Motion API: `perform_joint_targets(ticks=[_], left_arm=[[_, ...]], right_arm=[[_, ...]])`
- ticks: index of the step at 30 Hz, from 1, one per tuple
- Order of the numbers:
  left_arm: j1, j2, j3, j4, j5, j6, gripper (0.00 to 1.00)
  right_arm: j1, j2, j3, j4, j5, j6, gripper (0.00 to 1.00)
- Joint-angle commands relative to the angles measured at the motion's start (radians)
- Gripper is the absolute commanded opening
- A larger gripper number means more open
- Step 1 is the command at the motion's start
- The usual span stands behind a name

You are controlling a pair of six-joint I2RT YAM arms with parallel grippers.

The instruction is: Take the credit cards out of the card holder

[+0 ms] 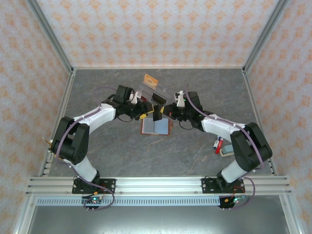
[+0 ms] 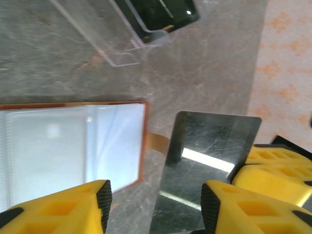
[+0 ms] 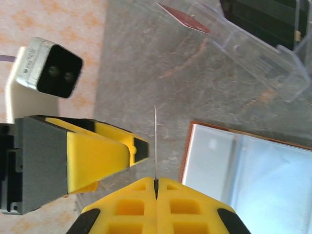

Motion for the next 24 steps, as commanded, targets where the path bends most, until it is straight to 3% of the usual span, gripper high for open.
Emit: perform_joint_targets(ticks=[1, 5, 9, 12, 24], left_arm=[[0.013, -0.038, -0.009, 0.161, 0.127, -0.061, 0.58], [0.019, -0.043, -0.010, 0.282, 0.183, -0.129, 0.60], [0.018, -0.051, 0.006, 0.298, 0.199, -0.128, 0.60], [0.022, -0.055, 0.008, 0.321, 0.208, -0.142, 0.55], [0.034, -0.075, -0.032, 0.400, 0.188, -0.193, 0.05]], right_arm=[[-0.028, -0.025, 0.051, 0.101, -0.121, 0.040, 0.00], [-0.047, -0.018, 0.069, 0.175, -0.176, 0.101, 0.00], [-0.056, -0.002, 0.075, 0.239, -0.199, 0.159, 0.00], [-0.056, 0.004, 0.079, 0.247, -0.198, 0.171, 0.00], [-0.057, 0.022, 0.063, 0.304, -0.210, 0.216, 0.03]])
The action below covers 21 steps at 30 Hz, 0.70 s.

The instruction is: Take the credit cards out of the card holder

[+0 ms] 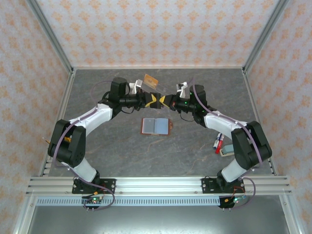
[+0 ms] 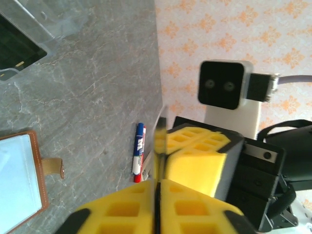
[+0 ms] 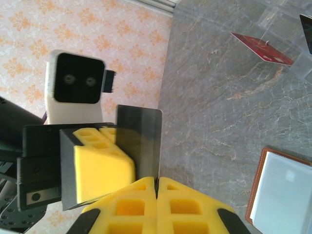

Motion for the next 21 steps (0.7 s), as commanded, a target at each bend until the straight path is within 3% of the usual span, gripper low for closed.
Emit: perform_joint_targets(ticks=[1, 4, 9, 17, 21], left_arm=[[0.008, -0.031, -0.027, 0.070, -0.012, -0.032, 0.04], [0.007, -0.037, -0.035, 0.083, -0.022, -0.054, 0.00], [0.007, -0.047, -0.052, 0.145, -0.064, -0.118, 0.00], [0.005, -0.052, -0.058, 0.142, -0.124, -0.128, 0.00], [0.005, -0.056, -0.054, 0.090, -0.145, -0.104, 0.01]], right_arm=[[0.002, 0.008, 0.013, 0.128, -0.056, 0.044, 0.07], [0.002, 0.024, 0.004, 0.200, -0.091, 0.096, 0.18], [0.012, 0.048, 0.010, 0.213, -0.100, 0.126, 0.25], [0.034, 0.079, 0.009, 0.282, -0.104, 0.191, 0.22], [0.035, 0.072, 0.015, 0.244, -0.089, 0.164, 0.07]])
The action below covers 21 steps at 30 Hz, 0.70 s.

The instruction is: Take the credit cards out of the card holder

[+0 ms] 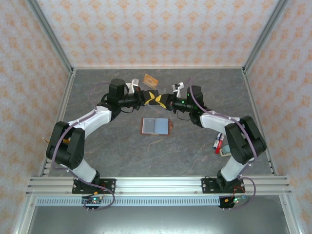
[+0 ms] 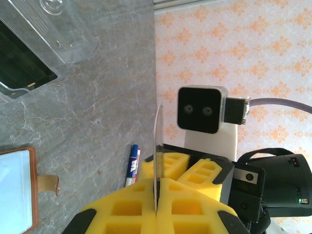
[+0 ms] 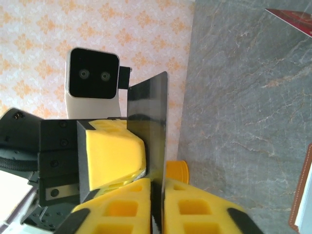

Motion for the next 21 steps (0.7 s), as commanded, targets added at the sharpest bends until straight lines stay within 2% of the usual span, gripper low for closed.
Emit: perform_joint_targets(ticks=[1, 3, 5, 8, 10, 15, 19, 21], left_arm=[[0.006, -0.035, -0.001, -0.047, -0.056, 0.033, 0.07], [0.007, -0.050, 0.013, -0.143, -0.090, 0.084, 0.18], [0.009, -0.070, 0.034, -0.281, -0.150, 0.152, 0.35], [0.012, -0.107, 0.078, -0.530, -0.299, 0.288, 0.58], [0.018, -0.134, 0.103, -0.668, -0.398, 0.363, 0.66], [0.038, -0.210, 0.104, -0.842, -0.590, 0.460, 0.88], [0.052, -0.256, 0.103, -0.925, -0.707, 0.498, 0.99], [0.065, -0.259, 0.116, -0.974, -0.754, 0.497, 1.00]], right_arm=[[0.011, -0.014, 0.022, 0.003, -0.009, -0.045, 0.02], [0.010, -0.034, 0.047, -0.128, 0.028, -0.150, 0.00], [0.009, -0.058, 0.099, -0.350, 0.100, -0.319, 0.00], [0.011, -0.084, 0.184, -0.640, 0.257, -0.582, 0.00], [0.014, -0.093, 0.231, -0.752, 0.351, -0.722, 0.00], [0.038, -0.067, 0.338, -0.907, 0.509, -1.009, 0.00], [0.066, 0.007, 0.435, -0.985, 0.575, -1.189, 0.00], [0.085, 0.049, 0.490, -1.021, 0.611, -1.264, 0.00]])
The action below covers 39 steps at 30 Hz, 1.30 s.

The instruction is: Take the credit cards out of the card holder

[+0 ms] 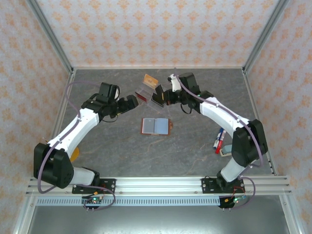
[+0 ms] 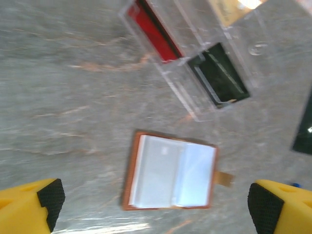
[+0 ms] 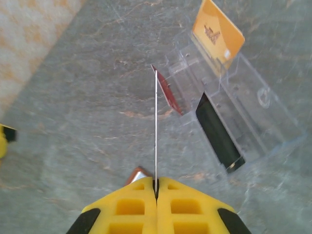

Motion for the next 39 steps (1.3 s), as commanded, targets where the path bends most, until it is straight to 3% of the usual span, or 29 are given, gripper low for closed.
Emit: perform_joint_targets(ticks=[1, 10, 24, 39], left_arm=[[0.020, -0.014, 0.042, -0.163, -0.170, 0.061, 1.00], [0.043, -0.007, 0.052, -0.248, -0.219, 0.100, 1.00], [0.042, 0.044, 0.012, -0.167, -0.068, 0.089, 1.00], [0.042, 0.110, 0.029, -0.126, -0.006, 0.055, 1.00]], right_arm=[[0.031, 0.079, 0.097, -0.131, 0.125, -0.255, 0.00], [0.051, 0.227, 0.275, -0.278, 0.146, -0.468, 0.00], [0.049, 0.422, 0.490, -0.390, 0.218, -0.618, 0.00], [0.040, 0.456, 0.458, -0.343, 0.271, -0.625, 0.00]])
